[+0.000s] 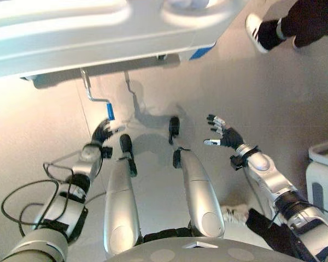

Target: Raise the hospital bed

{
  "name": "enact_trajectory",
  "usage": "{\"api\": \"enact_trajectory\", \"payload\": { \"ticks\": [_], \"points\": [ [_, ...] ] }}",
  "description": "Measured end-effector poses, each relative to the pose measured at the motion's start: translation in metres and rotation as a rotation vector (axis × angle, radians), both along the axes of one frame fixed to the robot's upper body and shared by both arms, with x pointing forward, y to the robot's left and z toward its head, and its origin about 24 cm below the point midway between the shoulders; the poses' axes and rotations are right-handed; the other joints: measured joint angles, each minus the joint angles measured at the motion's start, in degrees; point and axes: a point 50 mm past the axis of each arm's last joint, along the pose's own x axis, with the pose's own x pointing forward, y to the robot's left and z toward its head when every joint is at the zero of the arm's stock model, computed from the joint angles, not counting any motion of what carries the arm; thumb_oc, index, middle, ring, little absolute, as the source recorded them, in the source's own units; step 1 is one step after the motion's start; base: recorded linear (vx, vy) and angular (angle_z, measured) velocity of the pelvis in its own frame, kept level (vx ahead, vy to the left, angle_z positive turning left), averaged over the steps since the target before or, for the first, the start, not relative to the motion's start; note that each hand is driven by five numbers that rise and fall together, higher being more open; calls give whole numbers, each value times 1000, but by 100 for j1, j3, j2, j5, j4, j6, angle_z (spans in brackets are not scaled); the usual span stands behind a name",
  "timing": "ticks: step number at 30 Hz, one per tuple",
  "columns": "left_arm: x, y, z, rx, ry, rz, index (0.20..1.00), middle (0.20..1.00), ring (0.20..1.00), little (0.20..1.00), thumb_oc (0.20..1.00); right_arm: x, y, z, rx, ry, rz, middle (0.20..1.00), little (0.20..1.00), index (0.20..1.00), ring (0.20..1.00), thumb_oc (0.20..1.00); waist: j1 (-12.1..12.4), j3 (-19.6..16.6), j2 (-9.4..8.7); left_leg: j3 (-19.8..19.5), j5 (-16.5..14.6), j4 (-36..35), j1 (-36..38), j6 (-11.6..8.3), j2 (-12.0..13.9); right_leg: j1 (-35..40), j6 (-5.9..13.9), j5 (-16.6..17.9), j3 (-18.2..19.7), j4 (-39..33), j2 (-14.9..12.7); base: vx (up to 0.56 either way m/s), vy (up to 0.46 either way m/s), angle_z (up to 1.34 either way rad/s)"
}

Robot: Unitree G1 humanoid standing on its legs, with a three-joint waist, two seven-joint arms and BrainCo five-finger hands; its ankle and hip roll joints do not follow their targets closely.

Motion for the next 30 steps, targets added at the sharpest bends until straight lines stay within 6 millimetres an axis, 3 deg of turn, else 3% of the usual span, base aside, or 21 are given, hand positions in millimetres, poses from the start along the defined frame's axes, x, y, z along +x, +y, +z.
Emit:
{"api": "enact_trajectory", "payload": {
  "ticks": [2, 4, 8, 11, 16, 17, 23, 30],
  "points": [
    [-24, -6, -21, 5, 98, -27, 1000, 1000, 1000, 1000, 1000, -8, -10, -16, -41, 75, -41, 1000, 1000, 1000, 1000, 1000, 69, -109, 176, 6, 84, -368, 541, -27, -33, 465, 15, 2, -36, -209, -23, 170, 23, -1],
    [-36, -5, -29, 27, 151, -50, 1000, 1000, 1000, 1000, 1000, -13, -13, -30, -62, 133, -68, 1000, 1000, 1000, 1000, 1000, 73, -142, 207, 31, 159, -683, 1016, -31, -46, 880, 30, 14, -59, -396, 17, 112, 18, 3],
    [-62, -6, -44, 68, 244, -120, 1000, 1000, 1000, 1000, 1000, -36, -23, -57, -110, 259, -103, 1000, 1000, 1000, 1000, 1000, 96, -634, 335, 45, 288, -1164, 1627, -57, -67, 1436, 46, 59, -101, -752, 34, 122, 18, 1],
    [-92, -3, -57, 45, 324, -95, 1000, 1000, 1000, 1000, 1000, -65, -33, -86, -129, 411, -170, 1000, 1000, 1000, 1000, 1000, 94, -1130, 460, 55, 357, -1656, 2328, -66, -40, 2103, 84, 73, -170, -1130, 89, 110, 10, 3],
    [-125, -2, -69, -5, 395, -35, 1000, 1000, 1000, 1000, 1000, -103, -38, -111, -117, 559, -229, 1000, 1000, 1000, 1000, 1000, 102, -1599, 627, 59, 429, -2117, 2932, -45, -2, 2743, 162, 119, -218, -1643, 141, 123, -5, 3],
    [-138, -5, -74, -26, 421, -20, 1000, 1000, 1000, 1000, 1000, -116, -39, -119, -119, 614, -247, 1000, 1000, 1000, 1000, 1000, 117, -1825, 676, 58, 428, -2184, 2985, -44, 2, 2830, 170, 138, -227, -1766, 156, 80, 2, 4],
    [-158, -18, -82, -97, 463, 12, 1000, 1000, 1000, 1000, 1000, -157, -48, -138, -116, 781, -333, 1000, 1000, 1000, 1000, 1000, 265, -2141, 727, 39, 477, -2469, 3398, -64, 36, 3295, 176, 170, -320, -2017, 182, 117, -4, 5],
    [-184, -15, -88, -102, 544, 33, 1000, 1000, 1000, 1000, 1000, -187, -53, -147, -117, 902, -390, 1000, 1000, 1000, 1000, 1000, 258, -2459, 674, 25, 498, -2676, 3561, -32, 38, 3396, 192, 118, -370, -2016, 178, 73, 6, 3]
  ]
}}
